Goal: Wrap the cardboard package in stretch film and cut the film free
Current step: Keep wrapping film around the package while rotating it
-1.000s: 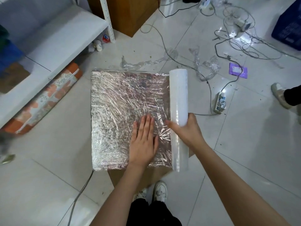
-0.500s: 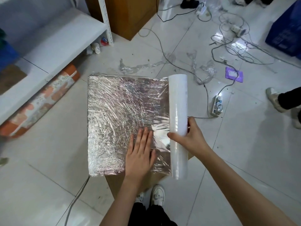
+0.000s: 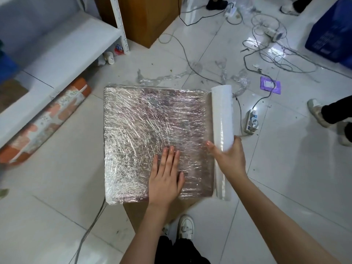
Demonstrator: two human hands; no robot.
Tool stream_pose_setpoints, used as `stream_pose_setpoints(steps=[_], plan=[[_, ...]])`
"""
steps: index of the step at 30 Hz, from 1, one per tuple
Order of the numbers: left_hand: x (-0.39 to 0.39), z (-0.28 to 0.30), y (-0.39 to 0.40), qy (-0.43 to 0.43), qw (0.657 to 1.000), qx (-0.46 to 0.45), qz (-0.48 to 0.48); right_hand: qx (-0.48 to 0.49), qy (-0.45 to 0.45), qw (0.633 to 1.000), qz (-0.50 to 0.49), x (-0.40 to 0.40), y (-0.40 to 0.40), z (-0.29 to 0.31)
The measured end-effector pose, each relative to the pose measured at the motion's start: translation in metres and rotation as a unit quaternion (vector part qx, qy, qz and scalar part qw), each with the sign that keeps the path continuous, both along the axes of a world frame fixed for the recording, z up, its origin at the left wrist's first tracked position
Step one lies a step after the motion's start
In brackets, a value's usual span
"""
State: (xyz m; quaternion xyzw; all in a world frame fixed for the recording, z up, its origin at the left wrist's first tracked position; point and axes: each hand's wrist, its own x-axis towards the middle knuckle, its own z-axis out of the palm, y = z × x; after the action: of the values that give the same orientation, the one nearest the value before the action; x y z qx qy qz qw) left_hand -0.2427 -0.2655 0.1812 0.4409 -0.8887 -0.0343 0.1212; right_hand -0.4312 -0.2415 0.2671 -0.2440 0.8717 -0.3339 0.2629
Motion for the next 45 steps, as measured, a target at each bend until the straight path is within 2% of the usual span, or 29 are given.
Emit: stream_pose_setpoints(steps=[7, 10, 13, 17, 21, 26, 29, 34, 40, 45], plan=[[0.001, 0.003, -0.011, -0.003, 1.000, 0.004, 0.001, -0.067, -0.124, 0.990, 0.018, -0.010, -0.009, -0.002], [0.003, 0.004, -0.013, 0.001, 1.000, 0.012, -0.003, -0.063, -0.175, 0.981, 0.045, -0.022, -0.007, 0.001], [0.002, 0.005, -0.013, -0.016, 1.000, 0.003, 0.000, -0.073, -0.137, 0.985, 0.074, -0.032, -0.002, 0.000], [-0.003, 0.003, -0.009, -0.028, 1.000, -0.002, 0.001, -0.104, -0.117, 0.987, 0.045, -0.035, 0.003, -0.010], [0.006, -0.003, -0.004, -0.025, 1.000, -0.013, -0.005, -0.085, -0.128, 0.987, 0.042, -0.029, 0.003, -0.025], [0.005, 0.010, -0.011, -0.019, 1.000, 0.009, -0.008, -0.110, -0.178, 0.978, 0.014, -0.026, 0.000, -0.028], [-0.013, 0.025, -0.006, 0.007, 0.999, 0.010, 0.032, -0.110, -0.190, 0.975, 0.018, -0.031, -0.004, -0.029], [-0.059, 0.012, 0.003, -0.019, 0.996, -0.041, -0.075, -0.114, -0.203, 0.972, 0.028, -0.032, -0.004, -0.035], [-0.071, -0.004, 0.011, -0.028, 0.995, -0.033, -0.088, -0.083, -0.222, 0.971, 0.027, -0.041, 0.004, -0.033], [-0.091, 0.021, 0.021, 0.007, 0.999, -0.002, -0.043, -0.079, -0.234, 0.968, 0.037, -0.046, 0.011, -0.030]])
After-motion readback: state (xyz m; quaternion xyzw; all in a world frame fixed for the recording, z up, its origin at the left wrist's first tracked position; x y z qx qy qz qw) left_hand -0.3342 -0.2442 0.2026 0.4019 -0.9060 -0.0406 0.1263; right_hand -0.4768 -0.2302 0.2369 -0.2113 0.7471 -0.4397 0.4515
